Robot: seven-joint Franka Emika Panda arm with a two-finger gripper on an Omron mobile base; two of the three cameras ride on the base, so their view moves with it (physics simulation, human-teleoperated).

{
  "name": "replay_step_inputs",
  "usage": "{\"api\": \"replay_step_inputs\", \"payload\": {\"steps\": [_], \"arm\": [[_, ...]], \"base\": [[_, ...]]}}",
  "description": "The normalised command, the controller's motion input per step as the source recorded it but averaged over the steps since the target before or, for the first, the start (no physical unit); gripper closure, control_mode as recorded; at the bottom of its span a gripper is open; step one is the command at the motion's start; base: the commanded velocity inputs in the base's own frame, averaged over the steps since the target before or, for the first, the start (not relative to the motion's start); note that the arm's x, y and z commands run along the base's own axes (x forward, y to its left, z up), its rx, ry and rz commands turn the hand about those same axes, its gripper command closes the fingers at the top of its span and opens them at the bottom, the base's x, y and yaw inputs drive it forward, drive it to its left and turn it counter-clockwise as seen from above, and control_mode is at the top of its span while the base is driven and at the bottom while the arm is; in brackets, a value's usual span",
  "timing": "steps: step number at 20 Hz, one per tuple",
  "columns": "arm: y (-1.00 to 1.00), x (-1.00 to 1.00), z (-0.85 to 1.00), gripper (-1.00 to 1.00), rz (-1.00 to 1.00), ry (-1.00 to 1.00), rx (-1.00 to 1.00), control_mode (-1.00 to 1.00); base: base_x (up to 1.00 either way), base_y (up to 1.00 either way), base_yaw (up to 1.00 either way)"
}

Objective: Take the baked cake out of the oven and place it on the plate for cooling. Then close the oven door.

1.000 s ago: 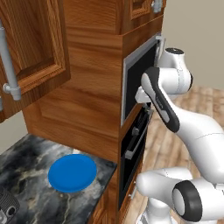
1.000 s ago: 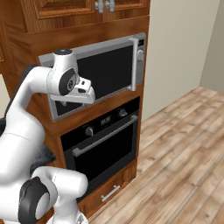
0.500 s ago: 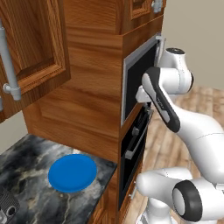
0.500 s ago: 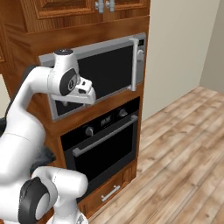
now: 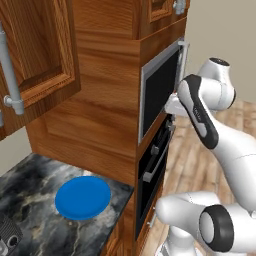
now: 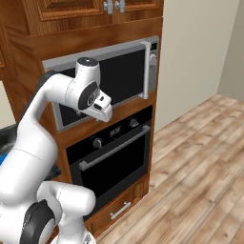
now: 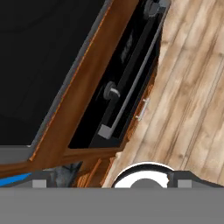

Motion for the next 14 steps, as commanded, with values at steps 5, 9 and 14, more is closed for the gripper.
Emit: {"api": "replay_step_inputs", "payload": {"steps": [5, 9, 14], "arm": [[-0.42, -0.17, -0.24, -1.00, -0.04, 0.00, 0.24, -1.00], [-0.32, -0.10, -0.23, -1.00, -0.01, -0.02, 0.19, -1.00], [-0.30, 0.00, -0.31, -1.00, -0.01, -0.03, 0.12, -1.00]], "base": [[0.00, 0.00, 0.00], [0.00, 0.00, 0.00], [0.00, 0.00, 0.00]]}}
